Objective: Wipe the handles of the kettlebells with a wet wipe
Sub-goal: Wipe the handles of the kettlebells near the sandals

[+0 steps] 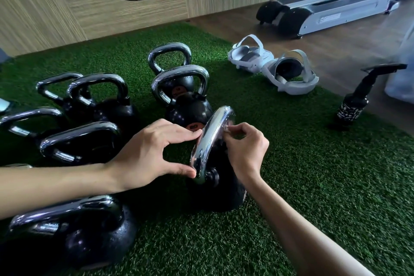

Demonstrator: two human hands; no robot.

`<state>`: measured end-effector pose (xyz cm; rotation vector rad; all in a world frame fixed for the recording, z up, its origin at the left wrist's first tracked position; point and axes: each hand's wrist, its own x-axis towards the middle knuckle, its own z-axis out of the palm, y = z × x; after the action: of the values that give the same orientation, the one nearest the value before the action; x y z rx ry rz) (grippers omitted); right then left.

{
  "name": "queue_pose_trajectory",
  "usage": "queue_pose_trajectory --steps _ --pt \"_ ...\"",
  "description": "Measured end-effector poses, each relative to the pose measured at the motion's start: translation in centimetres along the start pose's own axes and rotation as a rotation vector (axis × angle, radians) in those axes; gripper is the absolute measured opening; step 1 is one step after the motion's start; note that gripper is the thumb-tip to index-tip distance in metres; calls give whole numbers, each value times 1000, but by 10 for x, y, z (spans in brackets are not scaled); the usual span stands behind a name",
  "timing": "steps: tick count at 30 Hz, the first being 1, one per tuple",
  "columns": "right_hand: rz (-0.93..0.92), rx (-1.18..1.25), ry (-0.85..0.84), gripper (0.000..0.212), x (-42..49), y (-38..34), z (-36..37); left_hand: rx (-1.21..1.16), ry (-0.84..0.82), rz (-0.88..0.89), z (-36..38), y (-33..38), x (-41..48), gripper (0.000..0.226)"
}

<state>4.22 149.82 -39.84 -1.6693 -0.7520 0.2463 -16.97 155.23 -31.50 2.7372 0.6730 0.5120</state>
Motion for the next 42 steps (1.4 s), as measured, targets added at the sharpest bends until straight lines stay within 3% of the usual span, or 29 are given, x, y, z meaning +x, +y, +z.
queue_pose_trajectory --steps 6,10,13,18,22,25,31,37,42 --pt "85 36 -59 7 -2 13 -21 1 -11 -33 -1 3 -1 83" --pt "53 99 -79 18 16 19 -54 9 -6 -96 -3 12 -5 80" --pt "-79 57 -136 16 41 11 -57 -59 42 -193 -2 25 -3 73" --pt "-379 -125 -469 37 89 -15 -35 -134 185 -371 13 41 8 54" --pt "-407 -200 -815 49 120 -20 -39 -111 328 -455 29 54 -2 51" --pt "-427 -124 -1054 56 132 -25 -47 -59 461 -493 42 66 -15 50" --pt "-281 -66 -1300 59 153 -35 -39 101 681 -657 78 95 -29 55" --pt "-141 31 -1292 55 151 -23 -38 113 651 -696 75 96 -24 54" --pt "-173 94 -1186 49 132 -19 -60 196 612 -624 59 74 -30 54"
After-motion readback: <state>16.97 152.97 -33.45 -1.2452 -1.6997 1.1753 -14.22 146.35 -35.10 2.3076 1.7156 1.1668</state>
